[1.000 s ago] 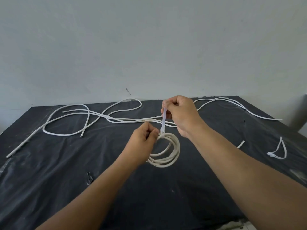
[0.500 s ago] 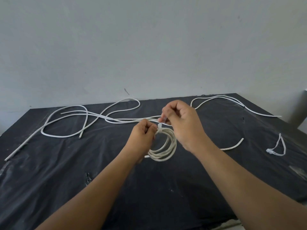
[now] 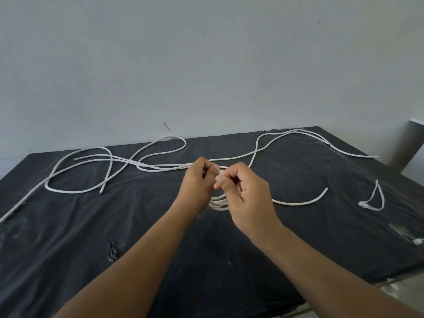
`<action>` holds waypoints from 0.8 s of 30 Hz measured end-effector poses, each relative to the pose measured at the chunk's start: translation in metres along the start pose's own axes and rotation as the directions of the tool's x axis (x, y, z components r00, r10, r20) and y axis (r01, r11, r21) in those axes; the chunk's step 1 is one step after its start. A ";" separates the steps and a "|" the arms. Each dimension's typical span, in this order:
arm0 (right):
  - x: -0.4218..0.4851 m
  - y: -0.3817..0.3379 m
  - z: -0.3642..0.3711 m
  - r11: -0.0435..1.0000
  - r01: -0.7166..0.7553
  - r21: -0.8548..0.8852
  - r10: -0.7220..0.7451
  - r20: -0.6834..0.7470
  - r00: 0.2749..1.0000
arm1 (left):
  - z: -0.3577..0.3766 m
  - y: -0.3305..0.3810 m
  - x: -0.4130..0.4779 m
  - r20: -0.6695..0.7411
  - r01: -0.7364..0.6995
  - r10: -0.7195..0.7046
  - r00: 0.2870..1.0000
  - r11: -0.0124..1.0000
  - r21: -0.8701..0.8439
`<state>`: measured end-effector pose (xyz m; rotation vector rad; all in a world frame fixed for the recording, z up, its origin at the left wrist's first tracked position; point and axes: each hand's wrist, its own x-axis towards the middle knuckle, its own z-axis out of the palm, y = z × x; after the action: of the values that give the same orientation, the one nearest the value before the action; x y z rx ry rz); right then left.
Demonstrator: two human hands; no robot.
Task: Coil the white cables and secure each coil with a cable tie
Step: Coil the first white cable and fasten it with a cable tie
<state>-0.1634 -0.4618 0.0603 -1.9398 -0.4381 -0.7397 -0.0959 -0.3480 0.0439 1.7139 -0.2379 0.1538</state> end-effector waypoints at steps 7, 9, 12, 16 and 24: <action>0.013 -0.003 -0.035 0.992 -0.036 0.123 0.035 0.010 0.999 | 0.023 0.005 -0.007 0.076 -0.021 0.024 0.997 0.999 -0.048; 0.012 0.007 -0.052 0.985 -0.119 0.125 0.115 0.040 0.993 | 0.032 0.009 -0.010 0.112 0.003 0.006 0.994 0.997 -0.083; -0.004 0.037 -0.074 0.931 -0.324 -0.165 0.340 0.080 0.937 | 0.050 0.015 -0.012 0.126 0.093 -0.073 0.989 0.982 -0.164; -0.031 0.068 -0.096 0.824 -0.503 -0.261 0.526 0.024 0.850 | 0.086 0.017 -0.018 0.252 0.226 -0.157 0.955 0.935 -0.274; -0.063 0.115 -0.187 0.563 -0.681 -0.468 0.695 -0.177 0.696 | 0.113 -0.027 -0.026 0.424 -0.145 -0.054 0.904 0.895 0.423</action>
<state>-0.2016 -0.6796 0.0045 -2.3566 0.5811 -0.2982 -0.1177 -0.4535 -0.0060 2.1945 -0.6088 -0.1520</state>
